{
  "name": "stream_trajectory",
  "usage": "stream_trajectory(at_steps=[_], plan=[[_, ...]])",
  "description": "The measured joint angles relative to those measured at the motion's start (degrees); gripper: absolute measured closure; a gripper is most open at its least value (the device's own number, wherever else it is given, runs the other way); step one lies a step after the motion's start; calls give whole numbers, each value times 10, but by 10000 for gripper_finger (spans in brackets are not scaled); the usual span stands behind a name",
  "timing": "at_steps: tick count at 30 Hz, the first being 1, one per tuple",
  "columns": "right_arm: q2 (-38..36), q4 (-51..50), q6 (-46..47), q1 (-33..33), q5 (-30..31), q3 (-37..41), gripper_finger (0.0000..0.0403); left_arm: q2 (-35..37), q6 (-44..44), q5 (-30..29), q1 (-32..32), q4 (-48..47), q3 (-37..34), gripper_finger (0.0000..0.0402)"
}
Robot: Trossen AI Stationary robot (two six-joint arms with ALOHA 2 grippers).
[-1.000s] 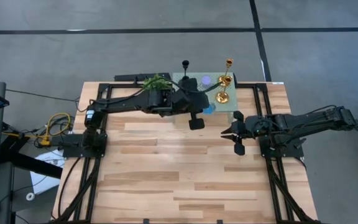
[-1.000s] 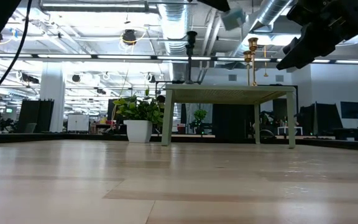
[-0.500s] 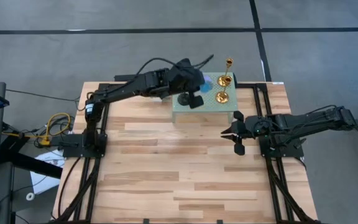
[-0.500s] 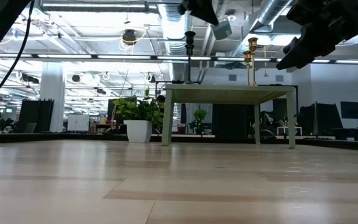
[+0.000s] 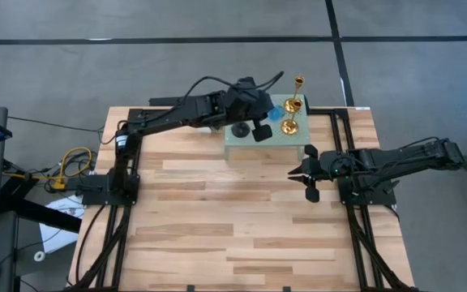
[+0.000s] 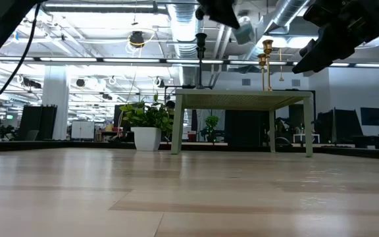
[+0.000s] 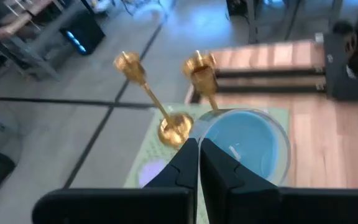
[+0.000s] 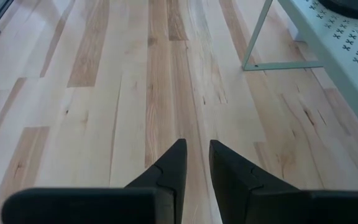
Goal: Pick & Place candle stick holders
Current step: Align the blue scented candle with the violet scented candle on the shelf
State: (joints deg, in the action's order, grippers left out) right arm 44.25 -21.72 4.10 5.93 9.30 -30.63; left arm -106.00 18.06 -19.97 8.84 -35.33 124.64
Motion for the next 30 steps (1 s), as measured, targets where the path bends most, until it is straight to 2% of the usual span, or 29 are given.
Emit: stream_trajectory(at_steps=[8,22,30], plan=[[0,3,0,0,0,0,342,-20,19,72,9,-28,-1,396],[0,-3,-1,0,0,0,342,-47,22,129,69,-15,0,396],[0,-2,-11,0,2,0,342,-46,10,166,76,0,4,396]])
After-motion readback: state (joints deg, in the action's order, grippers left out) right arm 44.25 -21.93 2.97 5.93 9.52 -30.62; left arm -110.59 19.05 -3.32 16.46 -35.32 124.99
